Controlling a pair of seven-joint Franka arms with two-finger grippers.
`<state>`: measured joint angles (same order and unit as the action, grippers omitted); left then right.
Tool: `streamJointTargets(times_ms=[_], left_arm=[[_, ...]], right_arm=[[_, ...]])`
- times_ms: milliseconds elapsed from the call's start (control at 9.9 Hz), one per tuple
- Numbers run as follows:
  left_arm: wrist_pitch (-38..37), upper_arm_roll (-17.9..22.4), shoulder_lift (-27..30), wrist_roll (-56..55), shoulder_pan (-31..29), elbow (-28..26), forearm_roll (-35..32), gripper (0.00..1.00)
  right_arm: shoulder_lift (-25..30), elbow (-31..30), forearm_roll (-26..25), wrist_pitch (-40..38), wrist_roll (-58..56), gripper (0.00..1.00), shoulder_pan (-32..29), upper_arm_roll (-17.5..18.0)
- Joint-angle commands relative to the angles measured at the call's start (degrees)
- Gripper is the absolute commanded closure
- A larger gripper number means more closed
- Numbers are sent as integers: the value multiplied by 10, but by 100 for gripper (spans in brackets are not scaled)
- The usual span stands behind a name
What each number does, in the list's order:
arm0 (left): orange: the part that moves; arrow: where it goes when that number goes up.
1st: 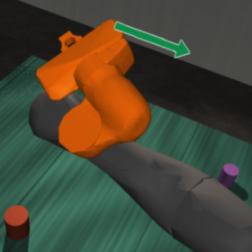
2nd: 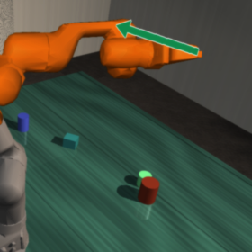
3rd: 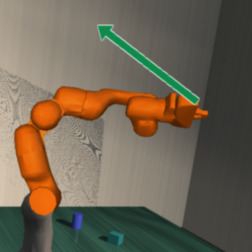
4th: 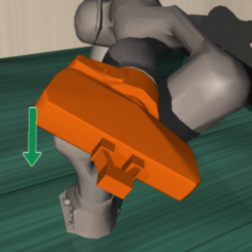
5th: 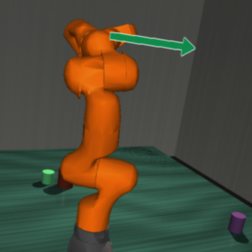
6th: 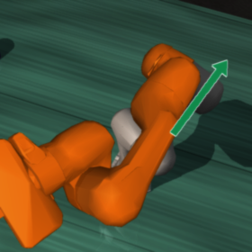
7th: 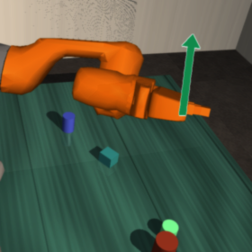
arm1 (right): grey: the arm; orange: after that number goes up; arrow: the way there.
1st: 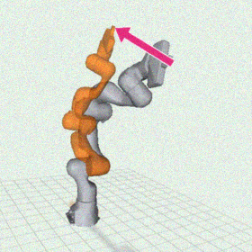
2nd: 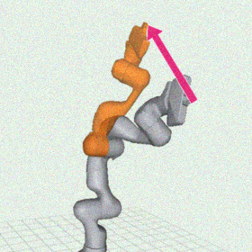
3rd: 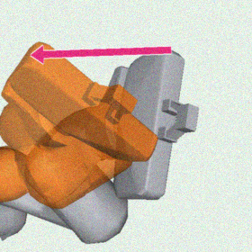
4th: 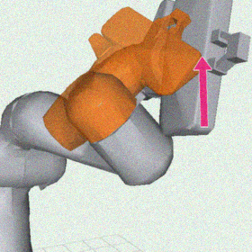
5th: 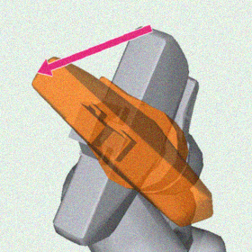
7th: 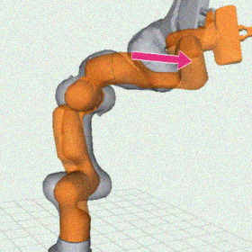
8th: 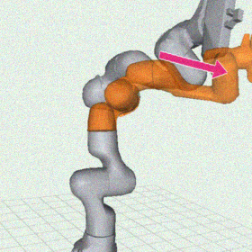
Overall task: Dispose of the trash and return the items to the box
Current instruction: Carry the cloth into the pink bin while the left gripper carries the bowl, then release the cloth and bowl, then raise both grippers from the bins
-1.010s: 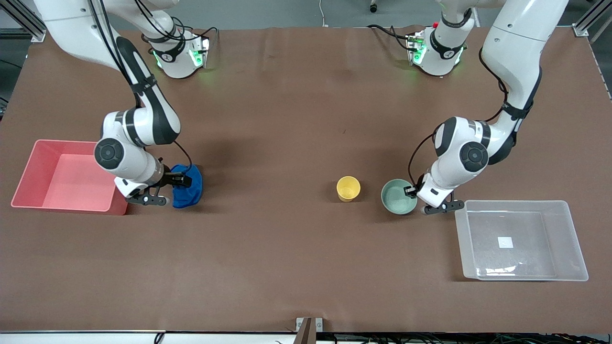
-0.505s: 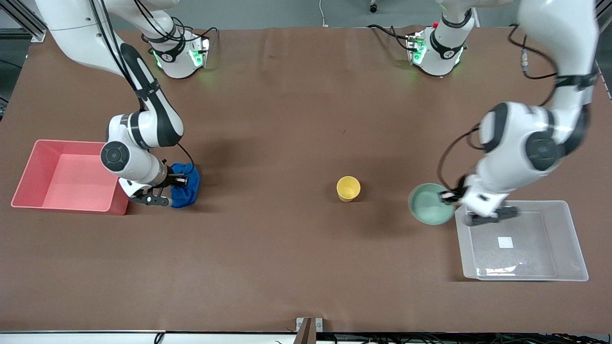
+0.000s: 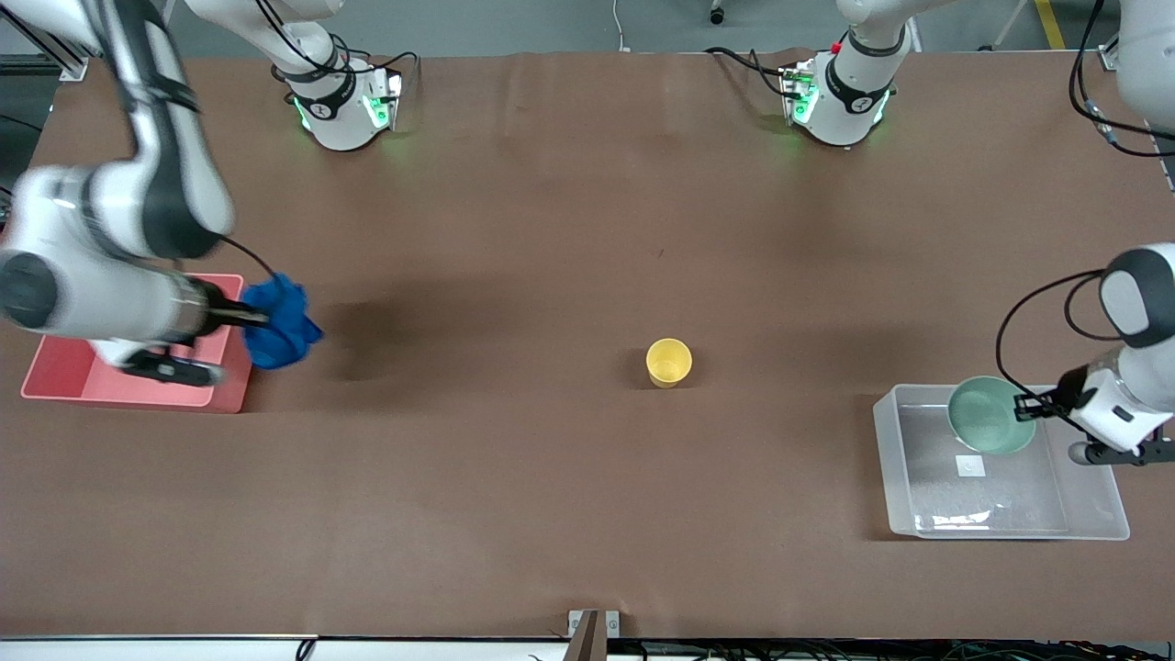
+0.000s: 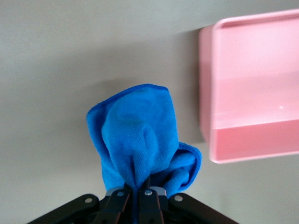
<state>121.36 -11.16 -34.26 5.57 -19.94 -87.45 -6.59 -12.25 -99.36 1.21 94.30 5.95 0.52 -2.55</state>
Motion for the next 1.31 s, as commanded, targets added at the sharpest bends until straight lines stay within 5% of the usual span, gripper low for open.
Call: streamJointTargets(times_ms=[0,404,505,606,707,808,909,1010,1212], left_arm=[[-5,-7,-70,-6,7,49,0,100],[-5,-6,-113,-14,10,48,27,95],[-4,-6,-122,-16,10,48,27,80],[-4,-6,-120,-16,10,48,27,31],[-5,-7,-111,-5,6,53,25,0],[-22,-11,-80,-7,6,66,24,0],[-66,-13,-45,-12,16,75,24,0],[-95,-24,-21,-21,37,87,23,0],[-117,-31,19,-93,101,80,22,0]], right_arm=[[-9,15,2,-11,-162,99,-15,-86],[-58,2,-8,54,-273,98,-31,-143],[-64,-21,-8,93,-279,98,-37,-144],[-64,-51,-8,133,-286,98,-38,-144],[-68,-71,-8,168,-287,97,-39,-144],[-76,-81,-8,190,-287,96,-39,-144],[-87,-85,-8,199,-287,87,-39,-144],[-89,-93,-8,201,-288,67,-39,-144],[-88,-94,-7,201,-287,0,-38,-144]])
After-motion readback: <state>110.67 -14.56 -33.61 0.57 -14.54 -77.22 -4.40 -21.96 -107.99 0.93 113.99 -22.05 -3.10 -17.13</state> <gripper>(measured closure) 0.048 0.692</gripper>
